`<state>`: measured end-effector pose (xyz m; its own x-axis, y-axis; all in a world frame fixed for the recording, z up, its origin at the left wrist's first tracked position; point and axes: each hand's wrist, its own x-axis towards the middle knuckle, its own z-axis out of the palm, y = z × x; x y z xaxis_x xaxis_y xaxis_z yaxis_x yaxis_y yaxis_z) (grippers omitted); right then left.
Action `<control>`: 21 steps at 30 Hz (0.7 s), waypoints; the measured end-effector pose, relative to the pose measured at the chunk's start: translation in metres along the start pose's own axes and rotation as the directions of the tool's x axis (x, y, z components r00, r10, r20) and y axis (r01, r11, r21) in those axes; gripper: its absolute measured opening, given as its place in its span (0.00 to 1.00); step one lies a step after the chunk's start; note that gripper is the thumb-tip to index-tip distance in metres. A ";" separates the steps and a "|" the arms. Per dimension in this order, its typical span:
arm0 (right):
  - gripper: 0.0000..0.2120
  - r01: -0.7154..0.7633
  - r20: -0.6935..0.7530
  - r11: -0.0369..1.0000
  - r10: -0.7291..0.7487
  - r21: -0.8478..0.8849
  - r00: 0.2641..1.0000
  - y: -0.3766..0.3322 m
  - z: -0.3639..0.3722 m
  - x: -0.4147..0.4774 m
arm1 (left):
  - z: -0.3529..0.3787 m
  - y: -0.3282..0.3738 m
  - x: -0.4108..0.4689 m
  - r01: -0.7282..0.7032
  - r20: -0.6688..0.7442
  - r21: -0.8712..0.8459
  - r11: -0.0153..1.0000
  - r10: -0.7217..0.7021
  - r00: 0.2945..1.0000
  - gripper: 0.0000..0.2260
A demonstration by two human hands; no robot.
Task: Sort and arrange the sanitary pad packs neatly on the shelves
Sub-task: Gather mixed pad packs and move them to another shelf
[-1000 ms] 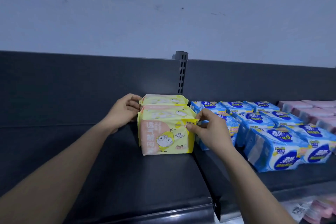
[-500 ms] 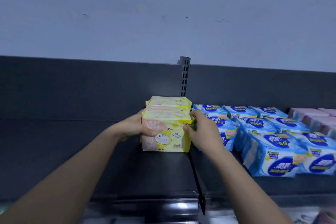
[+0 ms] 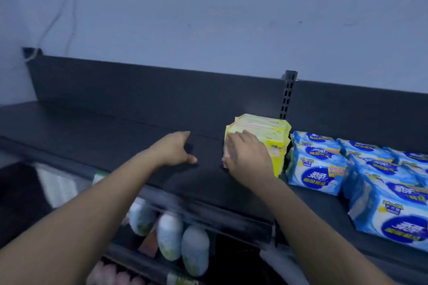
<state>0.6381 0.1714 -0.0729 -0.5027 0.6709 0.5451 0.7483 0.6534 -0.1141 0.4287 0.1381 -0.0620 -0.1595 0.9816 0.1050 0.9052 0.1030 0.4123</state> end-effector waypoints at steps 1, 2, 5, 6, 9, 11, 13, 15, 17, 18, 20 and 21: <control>0.26 0.024 0.033 0.999 -0.025 0.021 0.999 -0.009 0.003 0.001 | -0.005 -0.010 -0.014 0.024 -0.020 0.046 0.999 -0.023 1.000 0.35; 0.27 0.047 0.072 0.998 -0.049 0.035 0.996 -0.018 0.006 0.002 | -0.010 -0.019 -0.029 0.060 -0.032 0.093 0.994 -0.057 0.998 0.35; 0.30 0.100 0.191 0.991 -0.115 0.090 0.975 -0.048 0.015 0.004 | -0.025 -0.045 -0.072 0.149 -0.094 0.189 0.971 -0.133 0.987 0.34; 0.30 0.121 0.224 0.987 -0.142 0.109 0.964 -0.058 0.018 0.005 | -0.030 -0.053 -0.087 0.185 -0.108 0.214 0.959 -0.165 0.980 0.33; 0.30 0.192 0.283 0.970 -0.229 0.152 0.931 -0.094 0.026 0.006 | -0.046 -0.079 -0.135 0.332 -0.149 0.279 0.901 -0.301 0.942 0.34; 0.29 0.237 0.294 0.954 -0.283 0.182 0.913 -0.122 0.029 0.006 | -0.056 -0.098 -0.168 0.415 -0.185 0.341 0.844 -0.372 0.910 0.35; 0.28 0.283 0.299 0.937 -0.336 0.206 0.893 -0.152 0.032 0.004 | -0.066 -0.114 -0.202 0.482 -0.219 0.372 0.793 -0.430 0.876 0.34; 0.27 0.338 0.295 0.913 -0.396 0.229 0.870 -0.183 0.035 0.000 | -0.077 -0.128 -0.236 0.535 -0.239 0.385 0.752 -0.478 0.845 0.33; 0.25 0.390 0.301 0.884 -0.456 0.256 0.837 -0.216 0.037 -0.004 | -0.088 -0.143 -0.270 0.595 -0.268 0.392 0.701 -0.532 0.803 0.32; 0.25 0.414 0.308 0.871 -0.483 0.266 0.820 -0.232 0.038 -0.006 | -0.093 -0.150 -0.288 0.626 -0.283 0.391 0.675 -0.559 0.779 0.31; 0.26 0.455 0.318 0.844 -0.531 0.284 0.786 -0.266 0.039 -0.011 | -0.101 -0.162 -0.322 0.673 -0.314 0.392 0.627 -0.596 0.739 0.29; 0.27 0.474 0.320 0.830 -0.552 0.293 0.770 -0.283 0.039 -0.015 | -0.105 -0.168 -0.338 0.692 -0.333 0.394 0.604 -0.608 0.720 0.28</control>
<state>0.4165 -0.0095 -0.0813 -0.9388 0.2679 0.2164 0.2566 0.9633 -0.0794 0.2890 -0.2280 -0.0718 -0.7967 0.5910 0.1264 0.5919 0.8053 -0.0346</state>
